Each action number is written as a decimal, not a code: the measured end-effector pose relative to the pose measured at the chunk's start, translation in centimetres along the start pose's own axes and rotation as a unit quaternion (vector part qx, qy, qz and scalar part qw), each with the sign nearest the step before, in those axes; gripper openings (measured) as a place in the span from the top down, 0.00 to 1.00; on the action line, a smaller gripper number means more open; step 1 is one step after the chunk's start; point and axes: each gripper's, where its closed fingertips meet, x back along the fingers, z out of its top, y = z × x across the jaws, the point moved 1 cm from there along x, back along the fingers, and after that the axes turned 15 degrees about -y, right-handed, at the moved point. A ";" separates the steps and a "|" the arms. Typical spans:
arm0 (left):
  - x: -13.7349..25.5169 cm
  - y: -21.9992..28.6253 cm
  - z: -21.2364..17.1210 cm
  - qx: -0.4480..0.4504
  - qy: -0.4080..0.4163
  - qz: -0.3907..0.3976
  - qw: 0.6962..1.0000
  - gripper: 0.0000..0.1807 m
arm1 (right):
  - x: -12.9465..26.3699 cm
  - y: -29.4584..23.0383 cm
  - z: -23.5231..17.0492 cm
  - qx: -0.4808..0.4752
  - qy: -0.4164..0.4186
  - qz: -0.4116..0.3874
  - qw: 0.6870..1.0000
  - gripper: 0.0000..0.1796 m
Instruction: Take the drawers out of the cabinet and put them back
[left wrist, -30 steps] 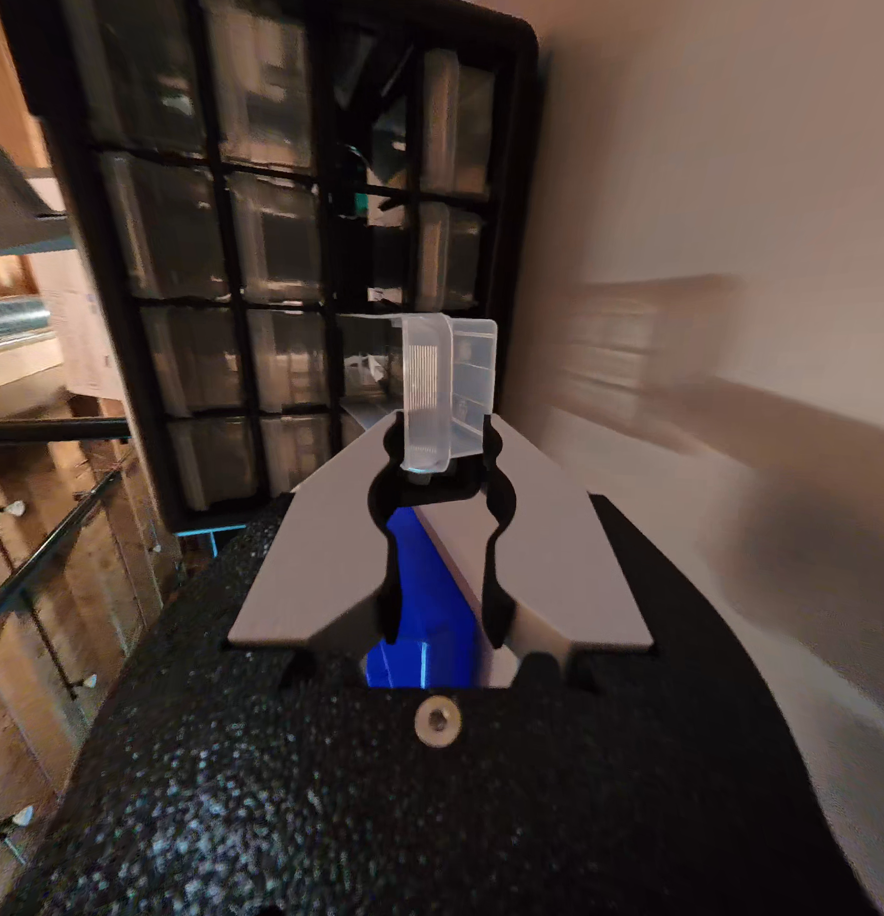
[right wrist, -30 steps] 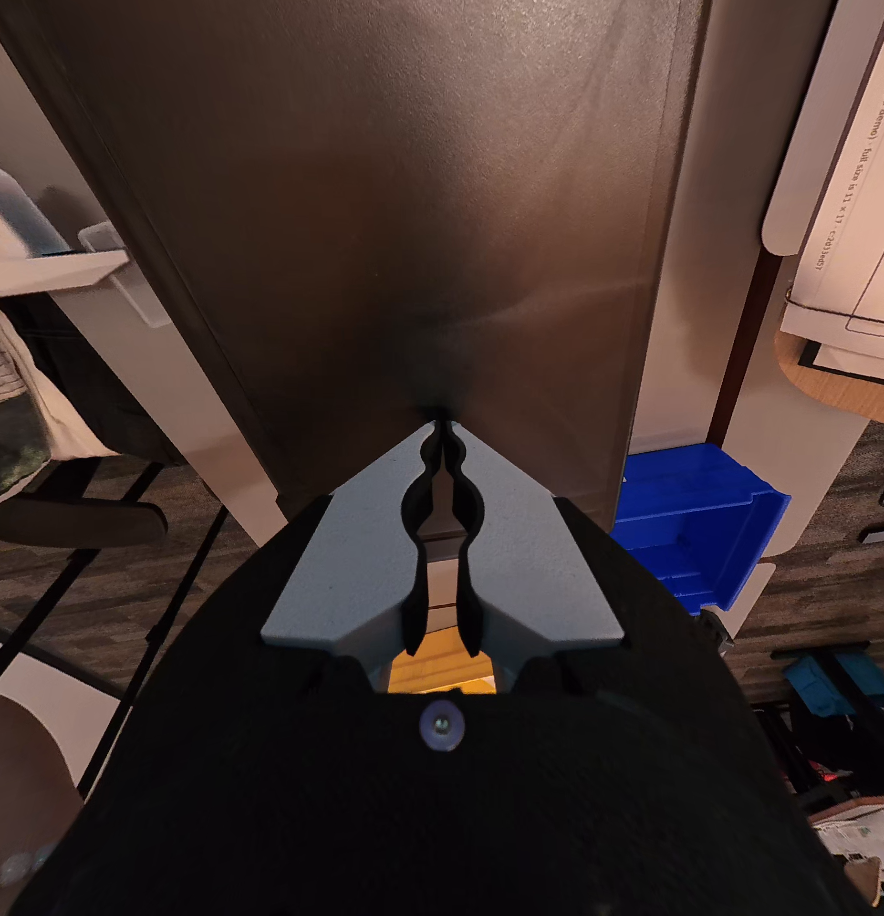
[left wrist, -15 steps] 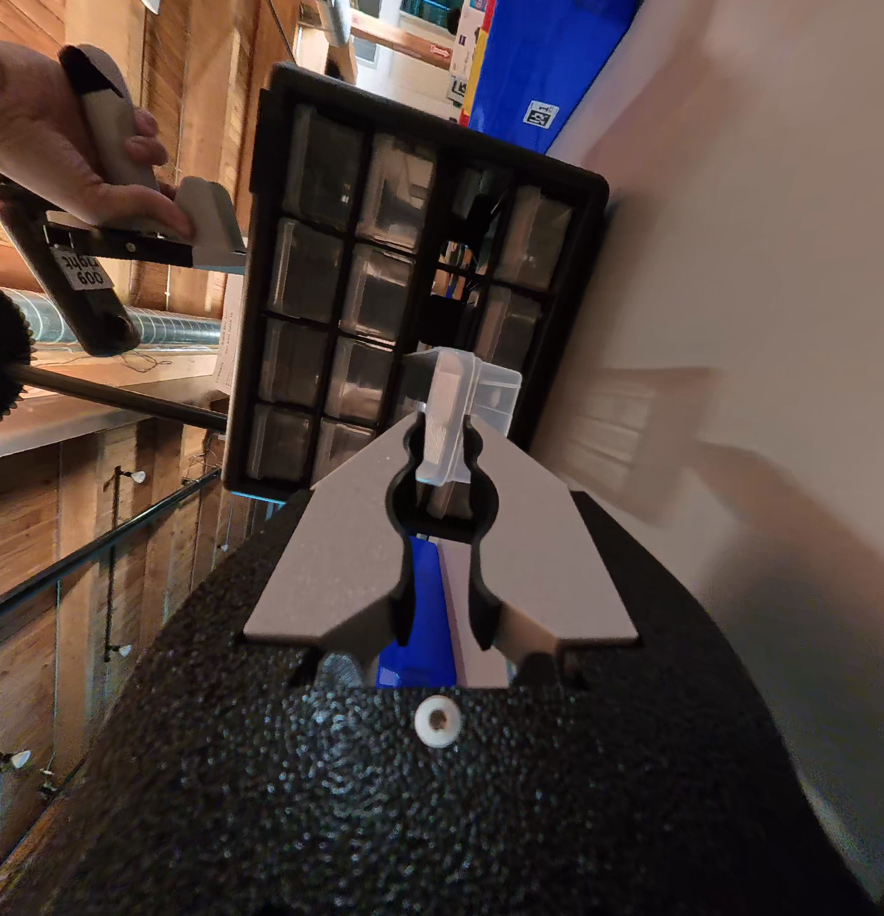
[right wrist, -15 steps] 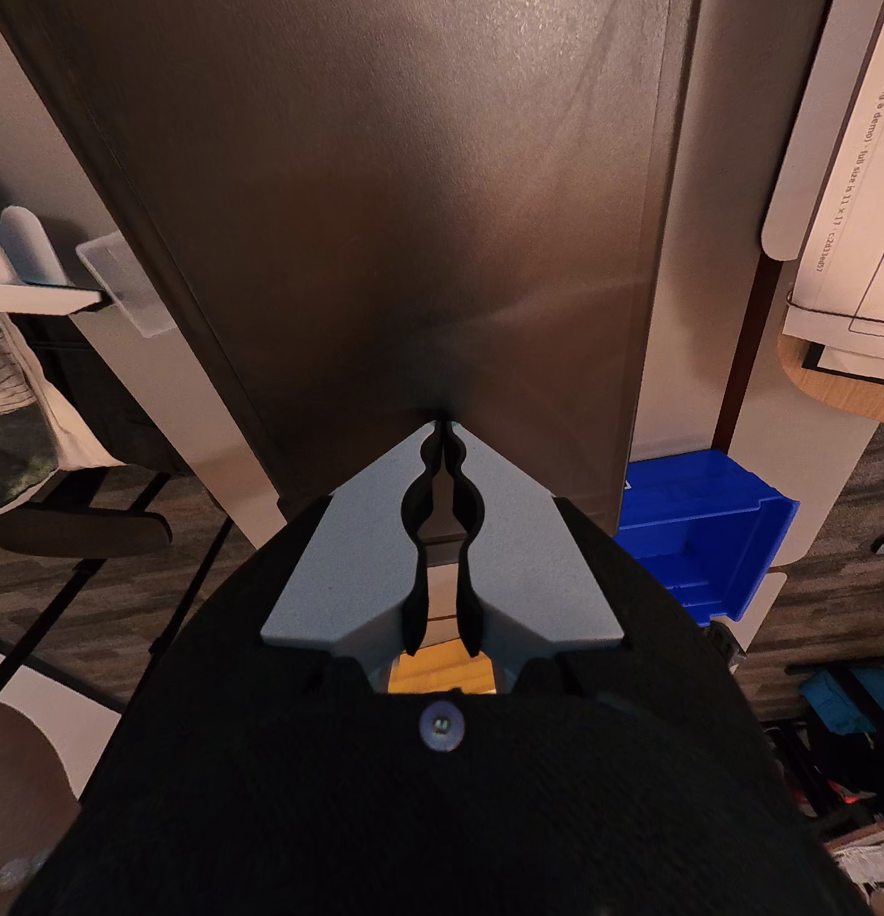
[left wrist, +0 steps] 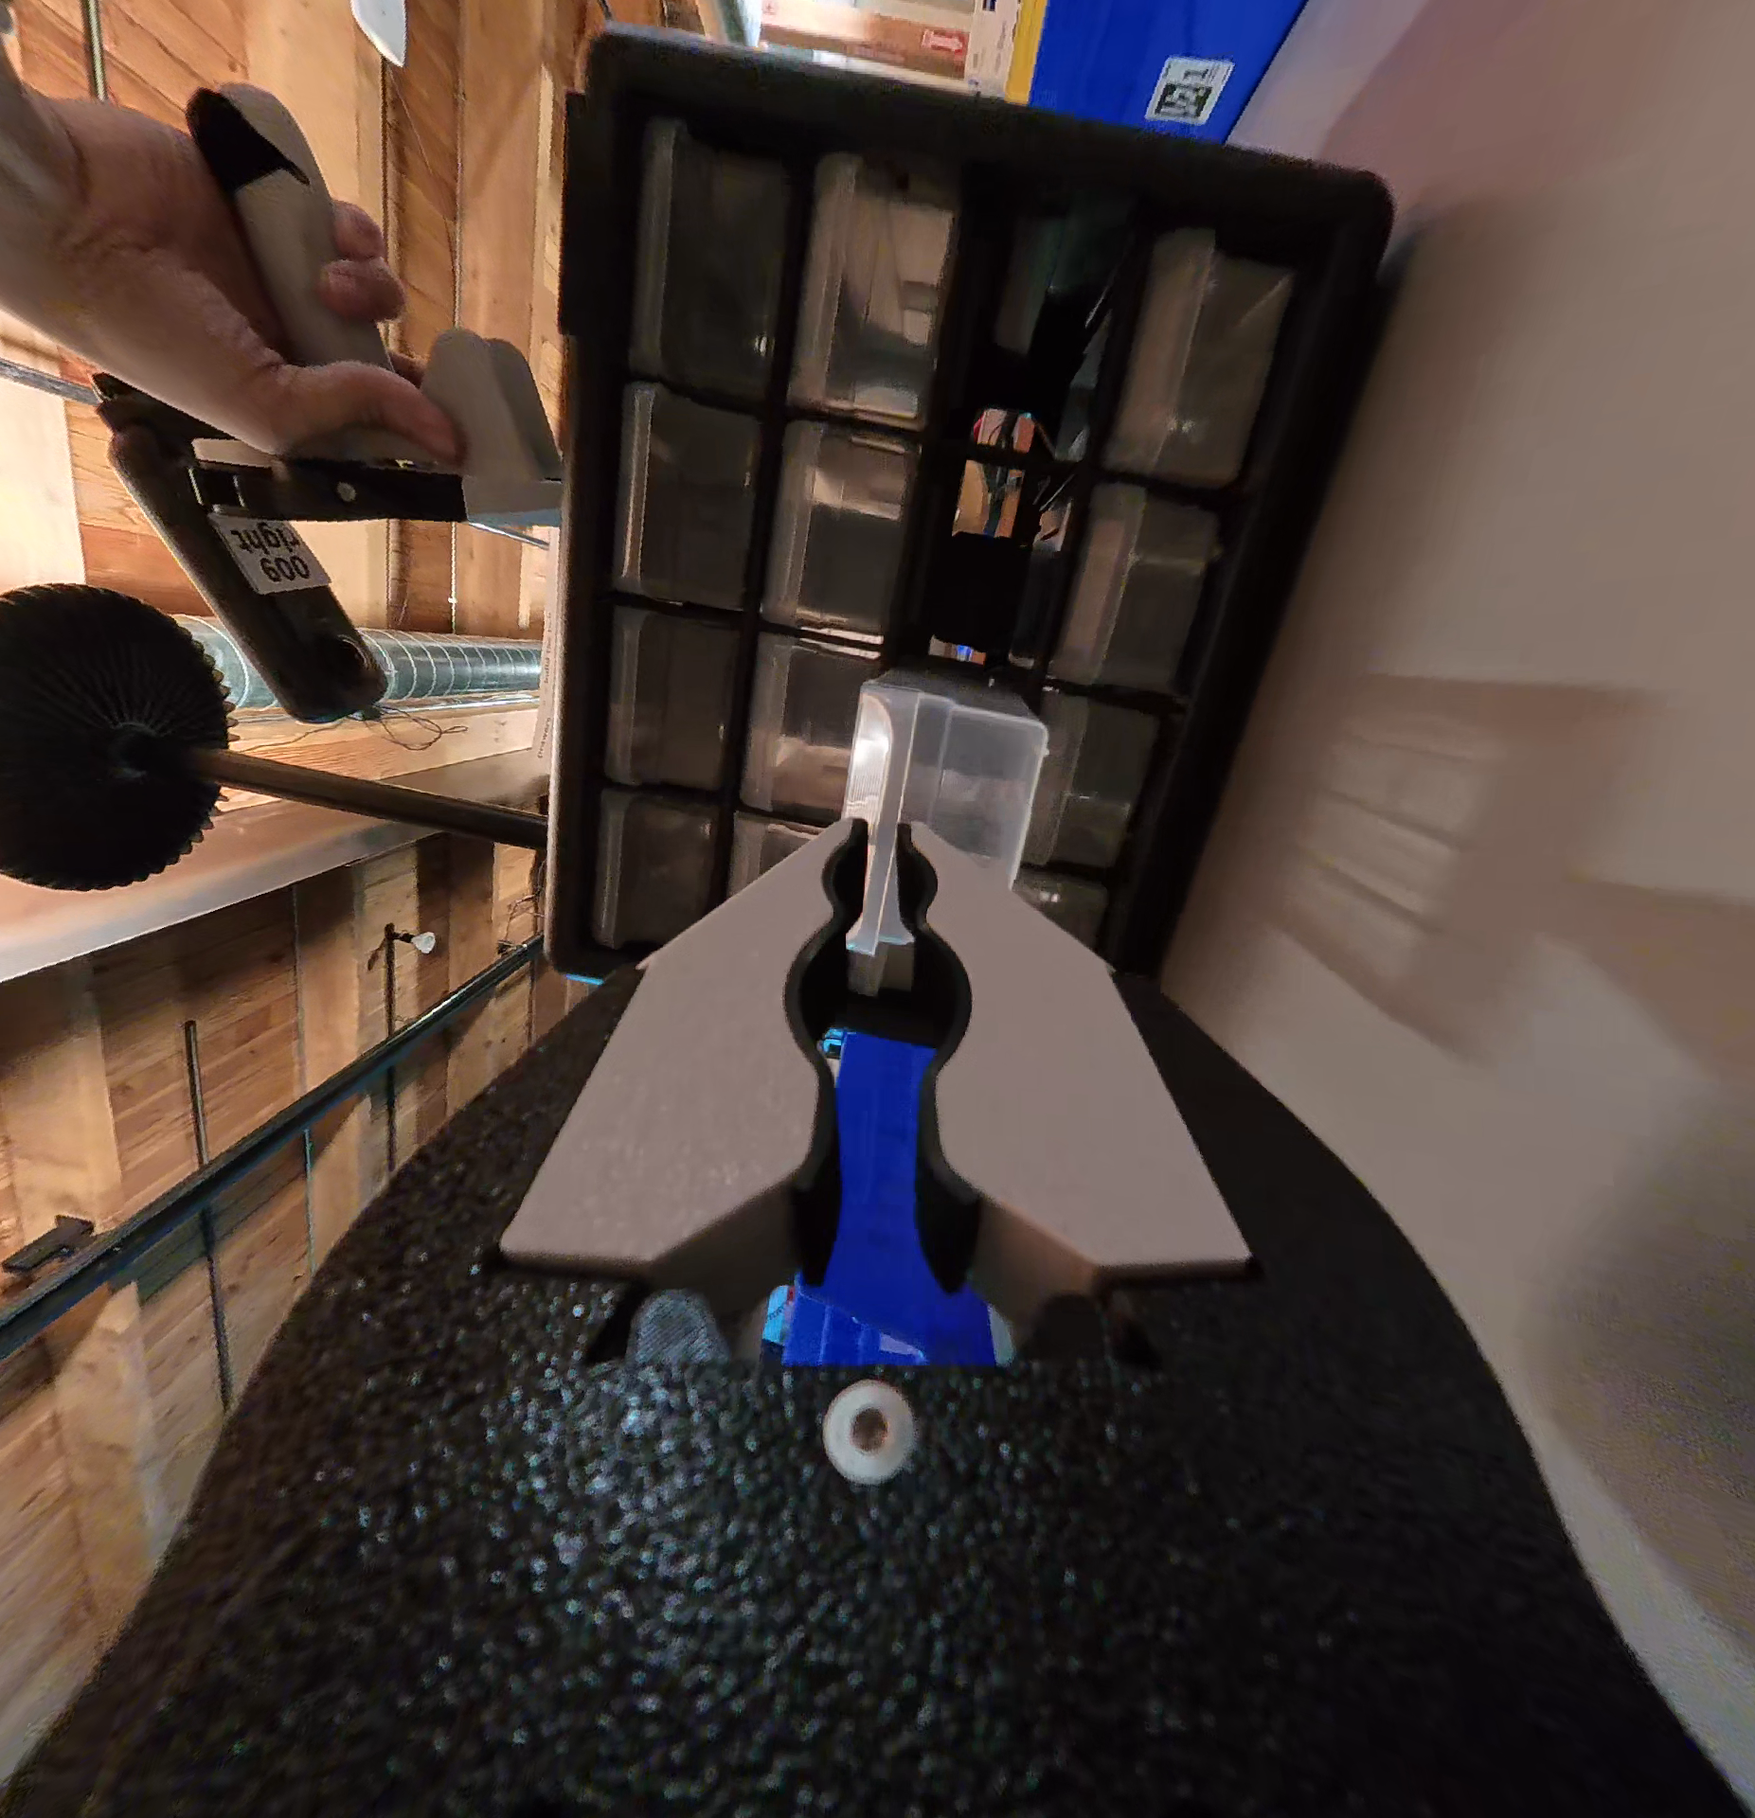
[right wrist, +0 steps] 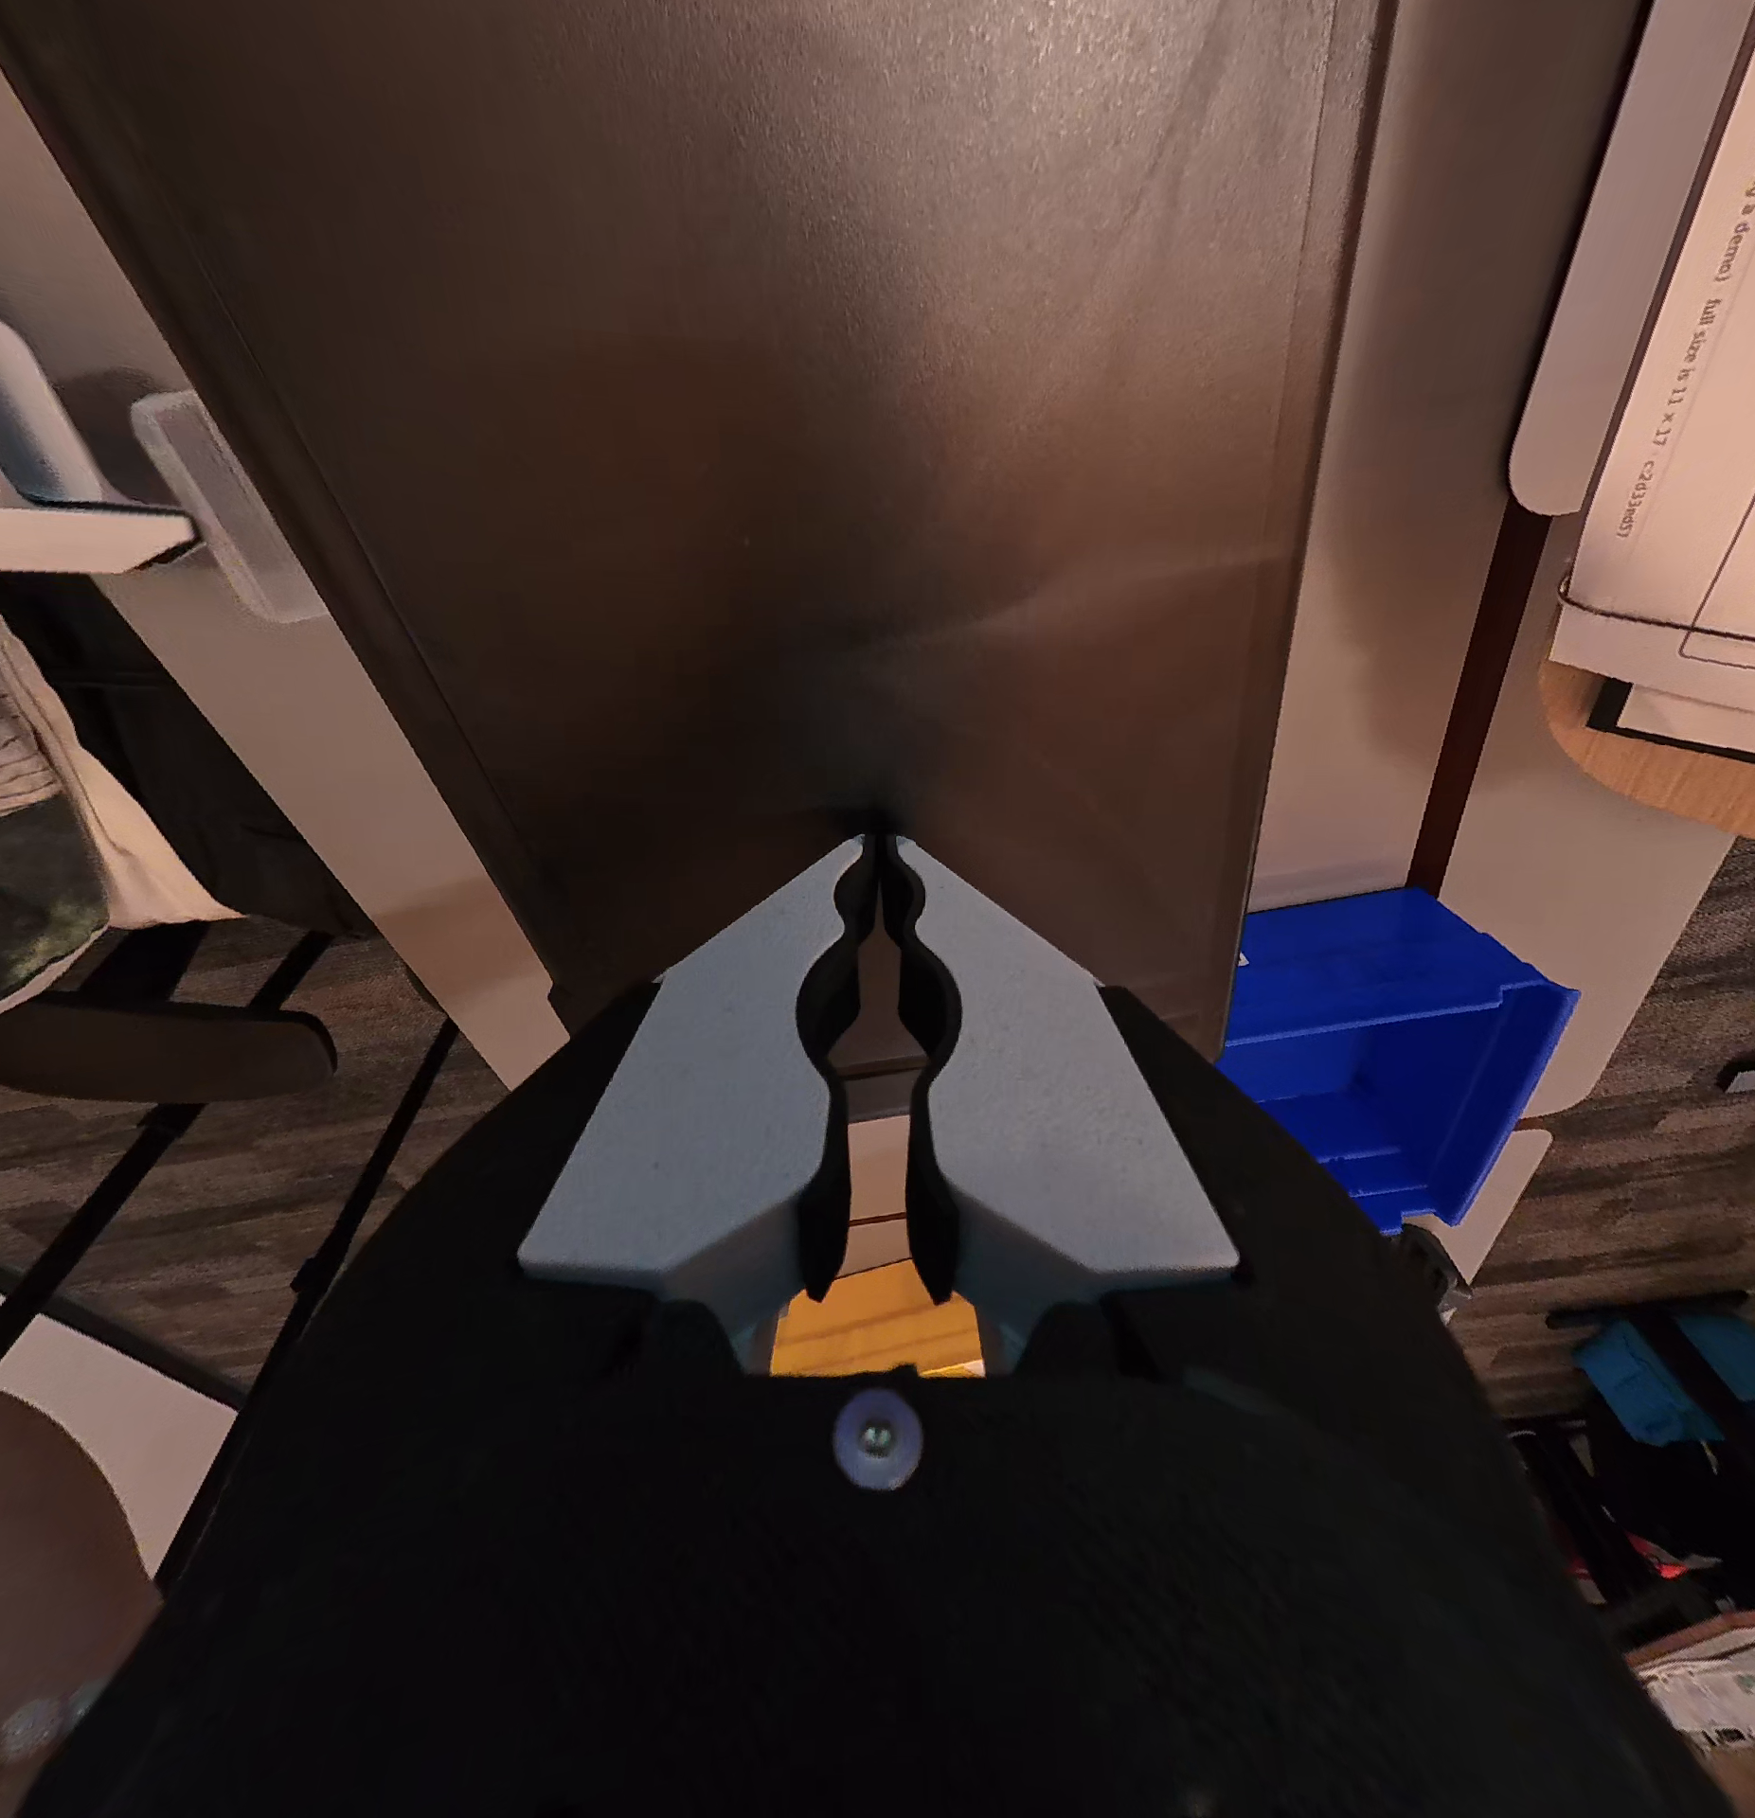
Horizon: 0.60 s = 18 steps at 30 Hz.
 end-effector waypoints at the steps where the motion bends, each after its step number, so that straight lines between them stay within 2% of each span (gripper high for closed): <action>1: -0.4 -0.2 0.0 -0.004 0.001 0.000 1.000 0.98 | 0.0 0.0 0.0 -0.001 -0.001 0.000 1.000 1.00; 4: -0.8 0.1 0.9 -0.011 0.026 -0.004 1.000 0.98 | 0.0 0.0 0.0 -0.001 -0.004 0.000 1.000 1.00; 11: -2.3 0.4 0.7 -0.057 -0.001 0.031 0.998 0.98 | 0.0 0.0 0.0 0.000 -0.012 0.001 1.000 1.00; 18: -5.9 1.1 0.4 -0.080 -0.020 0.033 0.996 0.99 | 0.0 0.0 0.0 0.002 -0.026 -0.005 1.000 1.00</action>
